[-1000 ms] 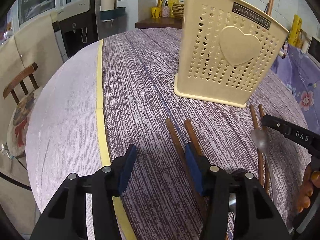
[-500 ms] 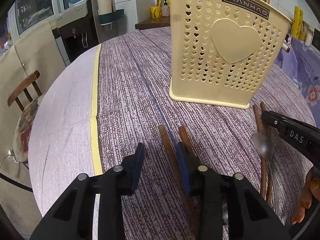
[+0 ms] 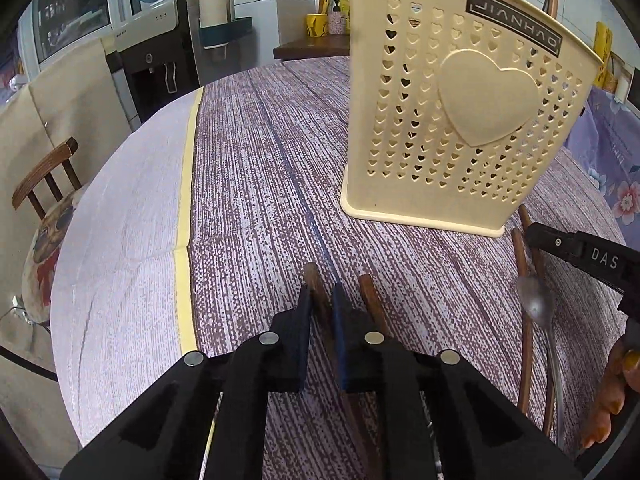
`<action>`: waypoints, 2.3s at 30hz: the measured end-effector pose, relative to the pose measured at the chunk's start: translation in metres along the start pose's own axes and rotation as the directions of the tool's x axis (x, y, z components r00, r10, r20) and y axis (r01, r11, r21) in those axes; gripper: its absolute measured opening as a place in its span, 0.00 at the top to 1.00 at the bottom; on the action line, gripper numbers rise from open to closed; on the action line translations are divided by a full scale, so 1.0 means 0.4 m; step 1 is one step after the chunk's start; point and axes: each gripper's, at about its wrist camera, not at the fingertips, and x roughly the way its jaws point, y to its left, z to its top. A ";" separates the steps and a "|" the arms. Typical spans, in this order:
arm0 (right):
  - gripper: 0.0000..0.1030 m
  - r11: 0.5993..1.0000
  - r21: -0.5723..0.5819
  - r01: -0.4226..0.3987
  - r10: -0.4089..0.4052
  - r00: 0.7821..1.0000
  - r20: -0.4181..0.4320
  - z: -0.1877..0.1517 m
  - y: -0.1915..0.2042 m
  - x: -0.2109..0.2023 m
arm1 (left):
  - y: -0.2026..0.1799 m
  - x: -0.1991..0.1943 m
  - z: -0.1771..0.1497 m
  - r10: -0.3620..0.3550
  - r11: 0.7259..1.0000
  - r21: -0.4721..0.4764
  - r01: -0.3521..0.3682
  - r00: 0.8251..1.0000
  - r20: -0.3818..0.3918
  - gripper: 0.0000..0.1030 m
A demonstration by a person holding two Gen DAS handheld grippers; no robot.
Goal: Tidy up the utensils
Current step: 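Lift both wooden chopsticks upright and lower them into the cream holder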
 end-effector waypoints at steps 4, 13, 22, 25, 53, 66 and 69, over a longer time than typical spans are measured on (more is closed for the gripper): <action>0.91 0.999 0.026 -0.021 0.020 0.999 0.035 0.013 -0.012 -0.013 | 0.010 0.002 0.007 -0.029 0.999 -0.032 0.029 1.000 -0.004 0.90; 0.92 0.997 0.039 -0.067 0.060 0.986 0.159 0.040 -0.035 -0.095 | 0.030 -0.048 0.035 -0.070 0.995 -0.072 0.076 0.994 0.085 0.92; 0.92 0.996 -0.046 -0.074 0.084 0.949 0.303 0.070 -0.004 -0.250 | 0.036 -0.131 0.072 -0.094 0.991 -0.074 0.108 0.980 0.176 0.92; 0.92 0.994 -0.082 -0.074 0.097 0.935 0.340 0.071 0.012 -0.297 | 0.042 -0.171 0.079 -0.104 0.990 -0.068 0.121 0.971 0.215 0.92; 0.93 0.951 -0.231 -0.208 0.286 0.874 0.393 0.075 0.070 -0.504 | 0.079 -0.377 0.107 -0.159 0.979 -0.049 0.197 0.894 0.419 0.93; 0.93 0.920 -0.309 -0.243 0.348 0.869 0.351 0.118 0.129 -0.535 | 0.094 -0.427 0.164 -0.188 0.973 -0.030 0.228 0.864 0.467 0.93; 0.93 0.905 -0.337 -0.259 0.374 0.862 0.341 0.142 0.154 -0.554 | 0.099 -0.450 0.194 -0.208 0.969 -0.020 0.247 0.853 0.479 0.93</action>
